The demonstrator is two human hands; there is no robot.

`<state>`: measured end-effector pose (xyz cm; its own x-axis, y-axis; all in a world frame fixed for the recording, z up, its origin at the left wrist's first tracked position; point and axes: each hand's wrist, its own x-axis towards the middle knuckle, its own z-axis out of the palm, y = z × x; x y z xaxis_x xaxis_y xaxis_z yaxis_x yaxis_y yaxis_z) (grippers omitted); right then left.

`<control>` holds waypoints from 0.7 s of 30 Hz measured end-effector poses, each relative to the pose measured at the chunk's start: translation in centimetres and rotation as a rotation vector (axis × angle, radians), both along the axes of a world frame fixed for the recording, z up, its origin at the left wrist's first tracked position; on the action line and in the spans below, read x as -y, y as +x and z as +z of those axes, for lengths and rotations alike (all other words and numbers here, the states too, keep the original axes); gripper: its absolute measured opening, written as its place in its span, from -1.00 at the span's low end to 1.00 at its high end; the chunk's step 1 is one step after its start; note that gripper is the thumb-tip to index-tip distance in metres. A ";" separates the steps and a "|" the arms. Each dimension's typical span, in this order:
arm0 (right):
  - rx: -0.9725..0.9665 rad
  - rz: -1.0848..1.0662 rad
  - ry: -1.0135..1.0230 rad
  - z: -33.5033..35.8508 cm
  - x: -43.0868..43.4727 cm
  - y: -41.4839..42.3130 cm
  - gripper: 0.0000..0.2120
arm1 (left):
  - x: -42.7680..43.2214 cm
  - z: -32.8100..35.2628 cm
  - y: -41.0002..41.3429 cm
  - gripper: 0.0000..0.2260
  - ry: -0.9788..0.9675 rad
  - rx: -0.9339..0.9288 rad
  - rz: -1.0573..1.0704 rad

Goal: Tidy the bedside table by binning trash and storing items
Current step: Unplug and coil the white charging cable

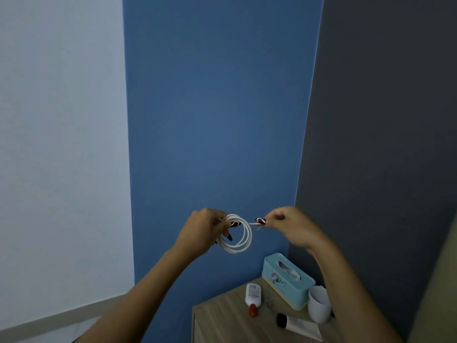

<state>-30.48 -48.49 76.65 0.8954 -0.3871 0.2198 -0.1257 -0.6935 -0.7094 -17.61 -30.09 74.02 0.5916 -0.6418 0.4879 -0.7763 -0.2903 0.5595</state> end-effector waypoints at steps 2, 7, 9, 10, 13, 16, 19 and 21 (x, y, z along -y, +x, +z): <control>-0.060 0.009 0.114 0.4 -0.7 -0.4 -0.83 | 0.0 -0.2 -0.1 -0.82 0.036 0.048 0.063; -0.145 0.124 0.603 0.1 -2.2 -0.4 -0.85 | 0.4 -0.4 0.0 -0.79 0.058 0.148 0.206; -0.110 0.126 0.681 -0.4 -2.6 0.0 -0.88 | 0.7 -0.5 -0.3 -0.77 0.045 0.155 0.224; -0.082 0.107 0.688 -0.7 -2.8 0.3 -0.89 | 0.9 -0.6 -0.4 -0.76 0.035 0.153 0.225; 0.041 0.025 0.564 -1.3 -3.7 0.8 -0.97 | 1.3 -0.6 -0.6 -0.67 -0.026 0.108 0.195; 0.211 -0.057 0.363 -2.1 -4.4 1.3 -0.97 | 0.9 -0.3 -0.3 -0.69 -0.098 -0.028 0.093; 0.294 -0.157 0.368 -2.7 -4.4 1.7 -0.81 | 0.1 0.3 0.0 -0.76 -0.159 -0.198 -0.040; 0.311 -0.100 0.522 -2.8 -4.4 1.8 -0.72 | -0.1 0.6 -0.1 -0.78 -0.182 -0.242 -0.102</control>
